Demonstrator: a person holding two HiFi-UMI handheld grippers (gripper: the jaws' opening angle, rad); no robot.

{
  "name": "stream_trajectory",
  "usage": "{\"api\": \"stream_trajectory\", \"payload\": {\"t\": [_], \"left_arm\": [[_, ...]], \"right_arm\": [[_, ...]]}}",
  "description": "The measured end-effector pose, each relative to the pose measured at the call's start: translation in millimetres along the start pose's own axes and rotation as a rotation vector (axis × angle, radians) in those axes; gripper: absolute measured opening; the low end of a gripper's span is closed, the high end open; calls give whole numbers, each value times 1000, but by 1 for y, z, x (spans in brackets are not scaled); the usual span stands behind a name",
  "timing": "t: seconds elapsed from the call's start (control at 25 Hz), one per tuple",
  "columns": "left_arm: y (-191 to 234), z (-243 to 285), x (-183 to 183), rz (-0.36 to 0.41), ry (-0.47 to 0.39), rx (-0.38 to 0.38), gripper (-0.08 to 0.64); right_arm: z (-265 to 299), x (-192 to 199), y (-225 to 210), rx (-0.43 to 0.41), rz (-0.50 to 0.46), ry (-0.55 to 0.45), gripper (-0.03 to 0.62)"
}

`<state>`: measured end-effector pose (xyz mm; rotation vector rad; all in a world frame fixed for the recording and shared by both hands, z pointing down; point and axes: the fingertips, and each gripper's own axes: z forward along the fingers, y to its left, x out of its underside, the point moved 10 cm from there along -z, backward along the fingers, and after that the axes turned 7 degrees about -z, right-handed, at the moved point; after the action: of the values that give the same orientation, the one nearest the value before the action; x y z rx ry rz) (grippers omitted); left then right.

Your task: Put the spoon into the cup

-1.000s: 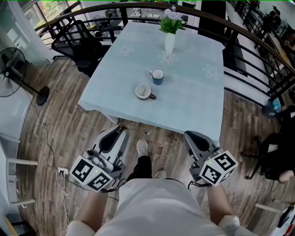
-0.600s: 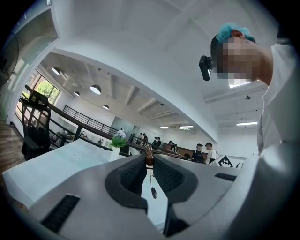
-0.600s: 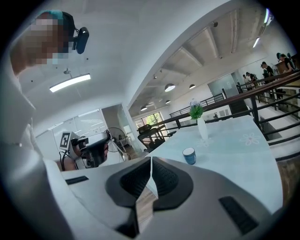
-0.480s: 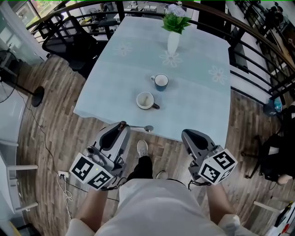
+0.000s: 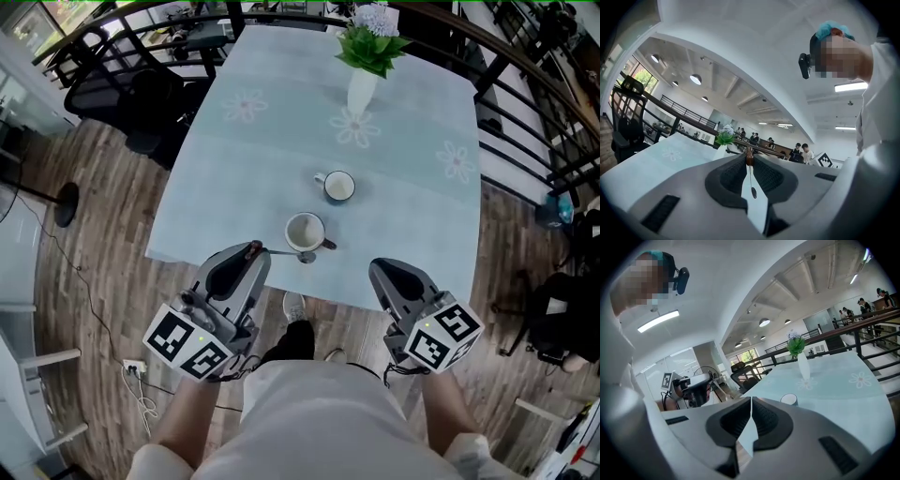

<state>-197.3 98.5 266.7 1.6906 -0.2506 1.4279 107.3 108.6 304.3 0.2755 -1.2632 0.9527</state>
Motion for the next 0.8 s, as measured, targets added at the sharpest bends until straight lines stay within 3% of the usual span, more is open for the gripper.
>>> {"api": "stream_trajectory", "payload": {"t": [0.44, 0.8], "left_arm": [[76, 42, -36, -22, 46, 48, 57], [111, 67, -55, -37, 63, 85, 57]], "right_arm": [[69, -33, -16, 55, 12, 14, 23], [105, -51, -24, 78, 19, 13, 23]]}}
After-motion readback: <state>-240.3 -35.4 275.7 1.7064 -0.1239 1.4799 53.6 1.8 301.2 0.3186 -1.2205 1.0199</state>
